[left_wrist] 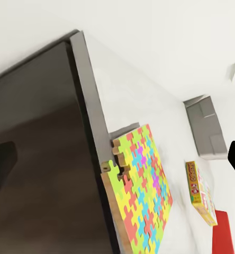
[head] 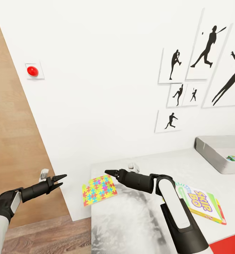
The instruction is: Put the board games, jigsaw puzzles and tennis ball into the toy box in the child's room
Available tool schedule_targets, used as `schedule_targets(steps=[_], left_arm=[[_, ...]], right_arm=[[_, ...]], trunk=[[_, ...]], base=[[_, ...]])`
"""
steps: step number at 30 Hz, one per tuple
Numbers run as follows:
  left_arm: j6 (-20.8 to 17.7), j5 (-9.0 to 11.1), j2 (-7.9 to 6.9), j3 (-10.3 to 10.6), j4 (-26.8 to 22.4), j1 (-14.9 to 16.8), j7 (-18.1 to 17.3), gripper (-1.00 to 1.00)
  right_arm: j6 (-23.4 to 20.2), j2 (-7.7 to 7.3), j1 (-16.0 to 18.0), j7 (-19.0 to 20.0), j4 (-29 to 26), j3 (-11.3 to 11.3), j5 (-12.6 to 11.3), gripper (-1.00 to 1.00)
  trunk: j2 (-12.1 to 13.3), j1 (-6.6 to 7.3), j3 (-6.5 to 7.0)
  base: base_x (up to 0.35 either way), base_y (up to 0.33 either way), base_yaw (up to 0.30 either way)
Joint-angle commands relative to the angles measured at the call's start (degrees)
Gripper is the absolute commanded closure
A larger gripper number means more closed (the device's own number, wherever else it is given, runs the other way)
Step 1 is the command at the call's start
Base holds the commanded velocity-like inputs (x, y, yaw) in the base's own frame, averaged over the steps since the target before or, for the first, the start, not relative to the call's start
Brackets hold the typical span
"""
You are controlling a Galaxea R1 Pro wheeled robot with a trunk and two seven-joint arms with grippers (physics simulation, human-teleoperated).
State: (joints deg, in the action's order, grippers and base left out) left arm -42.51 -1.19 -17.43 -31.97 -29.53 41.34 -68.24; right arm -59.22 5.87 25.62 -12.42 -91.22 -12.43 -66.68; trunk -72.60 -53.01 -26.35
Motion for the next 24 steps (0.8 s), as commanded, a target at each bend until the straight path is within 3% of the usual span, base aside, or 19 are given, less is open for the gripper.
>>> schedule_targets(steps=[1,12,24], left_arm=[[-0.56,-0.13,0.02,-0.2,0.0,0.05,-0.23,-1.0],[-0.56,-0.13,0.02,-0.2,0.0,0.06,-0.23,-1.0],[-0.56,-0.13,0.02,-0.2,0.0,0.05,-0.23,-1.0]], right_arm=[[-0.14,0.02,0.04,-0.6,-0.03,-0.01,-0.56,-1.0],[-0.17,0.02,0.04,-0.59,-0.01,-0.05,-0.59,-1.0],[-0.18,0.02,0.04,-0.59,-0.02,-0.05,-0.6,-1.0]], trunk=[[-0.04,0.0,-0.06],[-0.04,0.0,-0.06],[-0.04,0.0,-0.06]], base=[[0.0,0.0,0.002],[-0.025,0.0,0.0],[-0.181,0.045,0.0]])
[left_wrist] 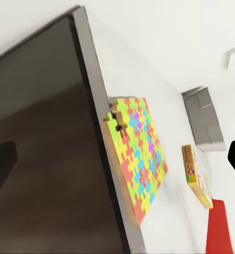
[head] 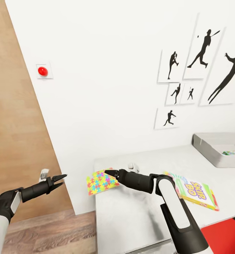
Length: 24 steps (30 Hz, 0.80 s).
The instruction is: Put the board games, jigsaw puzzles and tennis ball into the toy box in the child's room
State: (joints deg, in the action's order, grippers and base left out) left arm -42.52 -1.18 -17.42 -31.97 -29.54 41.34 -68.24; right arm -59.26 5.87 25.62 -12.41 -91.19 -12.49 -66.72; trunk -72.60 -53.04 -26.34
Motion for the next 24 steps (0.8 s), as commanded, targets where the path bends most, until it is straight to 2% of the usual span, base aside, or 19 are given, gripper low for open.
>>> schedule_targets(steps=[1,11,24], left_arm=[[-0.55,-0.13,0.02,-0.2,0.01,0.05,-0.23,-1.0],[-0.55,-0.13,0.01,-0.2,0.01,0.05,-0.23,-1.0],[-0.39,-0.13,-0.03,-0.2,0.01,0.05,-0.29,-1.0]], right_arm=[[-0.15,0.02,0.04,-0.6,-0.04,0.0,-0.56,-1.0],[-0.13,0.02,0.04,-0.6,-0.04,-0.33,-0.55,-1.0],[-0.16,0.06,0.04,-0.6,-0.05,-0.59,-0.6,-1.0]], trunk=[[-0.04,0.03,-0.05],[-0.04,0.03,0.61],[-0.04,0.03,1.57]], base=[[-0.232,0.061,0.0],[-0.218,0.012,0.05],[-0.019,0.0,0.197]])
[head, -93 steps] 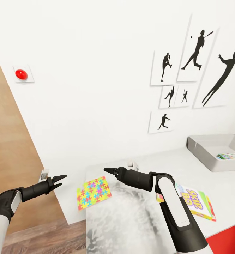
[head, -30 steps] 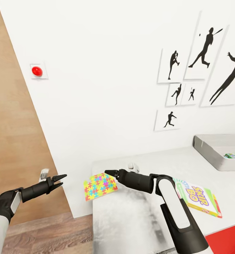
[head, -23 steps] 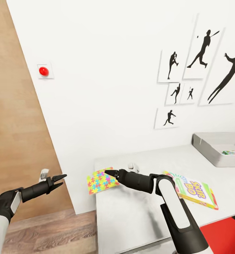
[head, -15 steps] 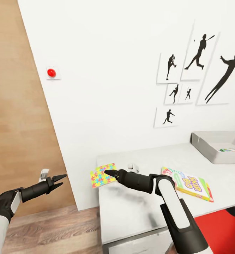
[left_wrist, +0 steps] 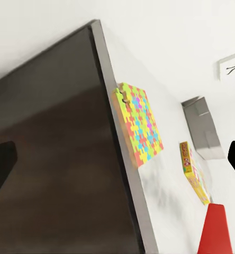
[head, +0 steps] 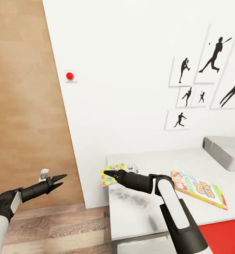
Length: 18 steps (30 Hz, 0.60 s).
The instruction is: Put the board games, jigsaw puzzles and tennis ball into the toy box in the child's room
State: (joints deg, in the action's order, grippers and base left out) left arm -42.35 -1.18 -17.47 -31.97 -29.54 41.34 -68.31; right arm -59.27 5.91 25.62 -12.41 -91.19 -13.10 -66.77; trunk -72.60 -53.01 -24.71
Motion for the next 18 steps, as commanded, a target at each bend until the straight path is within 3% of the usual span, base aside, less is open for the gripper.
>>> schedule_targets(steps=[1,12,18], left_arm=[[-0.55,-0.14,0.01,-0.23,0.01,0.06,-0.23,-1.0],[-0.59,-0.14,-0.1,-0.29,0.01,0.06,-0.25,-1.0],[-0.69,-0.14,-0.11,-0.29,0.01,0.06,-0.25,-1.0]], right_arm=[[-0.14,0.03,0.04,-0.6,-0.05,0.01,-0.55,-1.0],[-0.14,0.06,0.04,-0.6,-0.05,-0.08,-0.55,-1.0],[-0.14,0.06,0.04,-0.6,-0.06,-0.08,-0.55,-1.0]], trunk=[[-0.04,0.0,0.01],[-0.04,0.0,0.81],[-0.04,0.0,1.24]], base=[[-0.001,0.0,0.207],[-0.002,0.003,0.207],[-0.12,0.162,0.208]])
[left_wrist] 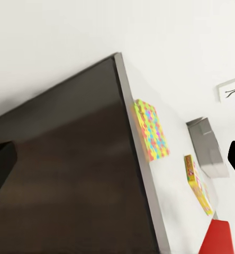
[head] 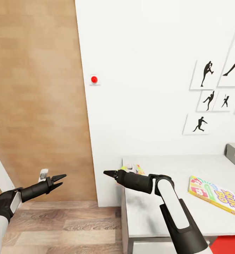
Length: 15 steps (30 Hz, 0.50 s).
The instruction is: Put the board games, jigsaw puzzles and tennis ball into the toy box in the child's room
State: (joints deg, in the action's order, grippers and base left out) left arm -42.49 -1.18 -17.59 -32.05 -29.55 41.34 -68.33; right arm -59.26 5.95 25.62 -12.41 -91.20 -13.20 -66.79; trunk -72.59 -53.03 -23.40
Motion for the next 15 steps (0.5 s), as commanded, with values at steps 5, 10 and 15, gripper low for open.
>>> schedule_targets(steps=[5,10,15], left_arm=[[-0.51,-0.14,0.02,-0.2,0.02,0.05,-0.23,-1.0],[-0.44,-0.16,0.02,-0.2,0.02,0.05,-0.13,-1.0],[-0.41,-0.2,0.03,-0.18,0.02,0.05,-0.1,-1.0]], right_arm=[[-0.15,0.02,0.05,-0.6,-0.06,0.04,-0.53,-1.0],[-0.17,-0.05,0.05,-0.63,-0.15,0.04,-0.53,-1.0],[-0.34,-0.04,0.05,-0.78,-0.68,0.41,-0.51,-1.0]], trunk=[[-0.04,0.01,0.2],[-0.04,0.01,0.25],[-0.04,0.01,0.25]], base=[[-0.093,0.17,0.166],[-0.013,0.031,0.03],[-0.002,0.004,0.004]])
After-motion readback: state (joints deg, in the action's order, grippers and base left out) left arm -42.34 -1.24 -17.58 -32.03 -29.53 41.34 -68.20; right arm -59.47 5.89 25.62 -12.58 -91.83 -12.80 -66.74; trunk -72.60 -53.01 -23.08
